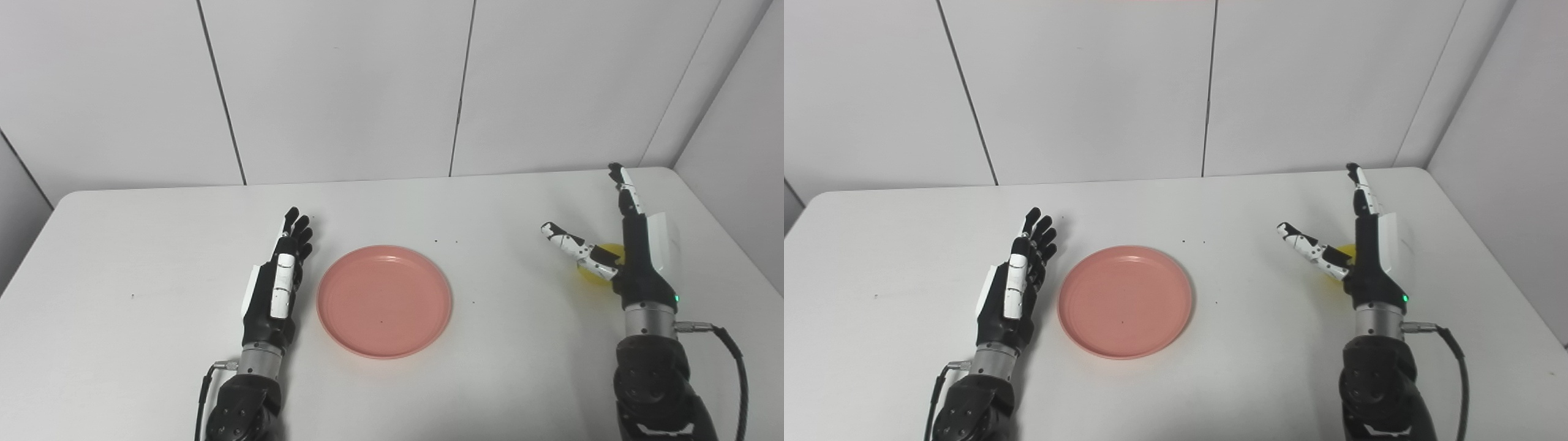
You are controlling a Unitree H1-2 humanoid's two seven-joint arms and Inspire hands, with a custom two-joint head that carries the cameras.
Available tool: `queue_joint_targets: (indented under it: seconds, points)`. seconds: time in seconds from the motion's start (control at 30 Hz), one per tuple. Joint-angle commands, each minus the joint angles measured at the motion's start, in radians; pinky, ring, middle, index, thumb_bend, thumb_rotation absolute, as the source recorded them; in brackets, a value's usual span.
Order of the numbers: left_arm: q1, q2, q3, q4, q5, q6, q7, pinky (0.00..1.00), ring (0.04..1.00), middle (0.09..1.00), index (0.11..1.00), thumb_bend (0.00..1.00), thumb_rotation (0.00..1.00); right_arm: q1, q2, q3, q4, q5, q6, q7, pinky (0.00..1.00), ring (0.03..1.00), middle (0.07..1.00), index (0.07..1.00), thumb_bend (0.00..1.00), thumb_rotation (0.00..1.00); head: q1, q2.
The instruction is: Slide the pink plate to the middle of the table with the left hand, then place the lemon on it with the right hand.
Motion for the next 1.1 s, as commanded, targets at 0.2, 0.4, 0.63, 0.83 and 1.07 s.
queue_joint_targets:
  seconds: [0.2, 0.4, 0.63, 0.83, 1.07]
  points:
    - [-0.015, 0.004, 0.007, 0.002, -0.021, -0.044, -0.016, 0.97, 0.976, 0.972, 0.971, 0.63, 1.0, -0.039, -0.062, -0.024, -0.054, -0.007, 0.098, 0.027, 0.81, 0.892, 0.908, 0.901, 0.81, 0.39, -0.052, -0.006]
    - [-0.027, 0.017, 0.012, 0.029, -0.024, -0.033, -0.023, 1.0, 1.0, 0.992, 0.988, 0.65, 1.0, -0.043, -0.101, -0.029, -0.032, -0.004, 0.123, 0.035, 0.77, 0.865, 0.885, 0.876, 0.85, 0.32, -0.092, -0.01]
    - [-0.033, 0.026, 0.012, 0.042, -0.017, -0.011, -0.026, 1.0, 1.0, 0.999, 0.997, 0.68, 1.0, -0.037, -0.147, -0.02, -0.003, 0.002, 0.146, 0.078, 0.78, 0.865, 0.881, 0.877, 0.89, 0.31, -0.115, -0.014]
    - [-0.037, 0.034, 0.019, 0.054, -0.039, -0.018, -0.047, 1.0, 1.0, 1.0, 1.0, 0.68, 1.0, -0.038, -0.188, 0.005, 0.021, -0.006, 0.19, 0.134, 0.77, 0.86, 0.885, 0.875, 0.95, 0.35, -0.139, -0.018]
    - [-0.033, 0.039, 0.03, 0.037, -0.054, 0.0, -0.052, 1.0, 1.0, 0.999, 0.999, 0.7, 1.0, -0.043, -0.202, 0.014, 0.071, 0.014, 0.173, 0.134, 0.76, 0.853, 0.88, 0.861, 0.98, 0.39, -0.153, -0.017]
